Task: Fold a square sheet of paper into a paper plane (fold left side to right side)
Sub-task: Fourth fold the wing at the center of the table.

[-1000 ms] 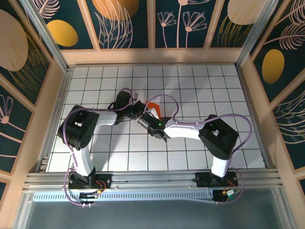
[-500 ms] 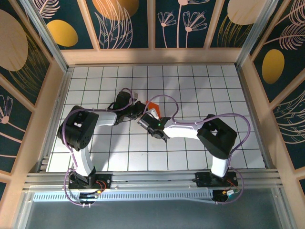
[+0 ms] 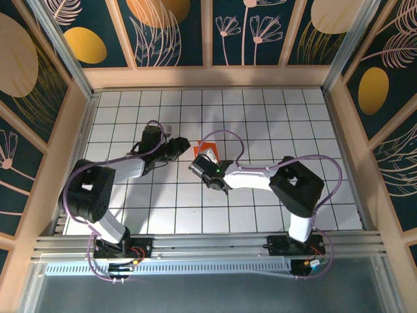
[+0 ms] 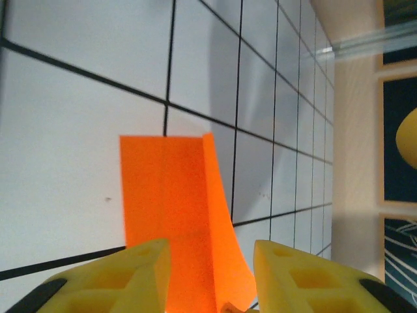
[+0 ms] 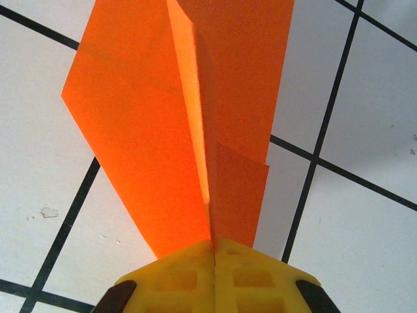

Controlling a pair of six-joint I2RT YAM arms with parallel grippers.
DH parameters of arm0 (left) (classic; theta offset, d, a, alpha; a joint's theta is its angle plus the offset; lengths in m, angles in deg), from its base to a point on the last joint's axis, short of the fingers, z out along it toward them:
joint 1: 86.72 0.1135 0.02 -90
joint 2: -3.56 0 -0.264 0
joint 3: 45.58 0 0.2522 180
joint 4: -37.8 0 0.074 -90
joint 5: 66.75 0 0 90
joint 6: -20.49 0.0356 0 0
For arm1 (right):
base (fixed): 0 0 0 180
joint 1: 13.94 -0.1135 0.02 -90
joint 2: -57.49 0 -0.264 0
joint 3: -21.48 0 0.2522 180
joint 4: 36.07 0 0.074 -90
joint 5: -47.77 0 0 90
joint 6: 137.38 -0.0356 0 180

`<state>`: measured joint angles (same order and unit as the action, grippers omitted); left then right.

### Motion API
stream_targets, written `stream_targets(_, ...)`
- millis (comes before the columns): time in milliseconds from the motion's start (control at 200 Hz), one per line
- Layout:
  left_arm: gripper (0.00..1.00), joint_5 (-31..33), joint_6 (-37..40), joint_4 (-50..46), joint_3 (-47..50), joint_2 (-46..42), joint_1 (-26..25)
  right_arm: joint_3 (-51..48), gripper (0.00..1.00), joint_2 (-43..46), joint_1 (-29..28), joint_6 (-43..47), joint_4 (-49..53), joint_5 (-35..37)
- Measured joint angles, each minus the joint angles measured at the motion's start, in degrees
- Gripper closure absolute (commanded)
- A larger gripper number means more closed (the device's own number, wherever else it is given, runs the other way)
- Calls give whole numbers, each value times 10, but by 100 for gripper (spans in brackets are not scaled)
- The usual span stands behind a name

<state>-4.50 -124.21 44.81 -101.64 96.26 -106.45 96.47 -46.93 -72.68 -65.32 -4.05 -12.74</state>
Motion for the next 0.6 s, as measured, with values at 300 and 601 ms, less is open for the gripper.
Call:
stream_targets(300,57,13,26,-35,46,-76,47,-24,100,3,19,22,-28,-57)
stream_targets(601,57,-8,50,-49,52,-78,54,-64,100,53,88,26,-72,-209)
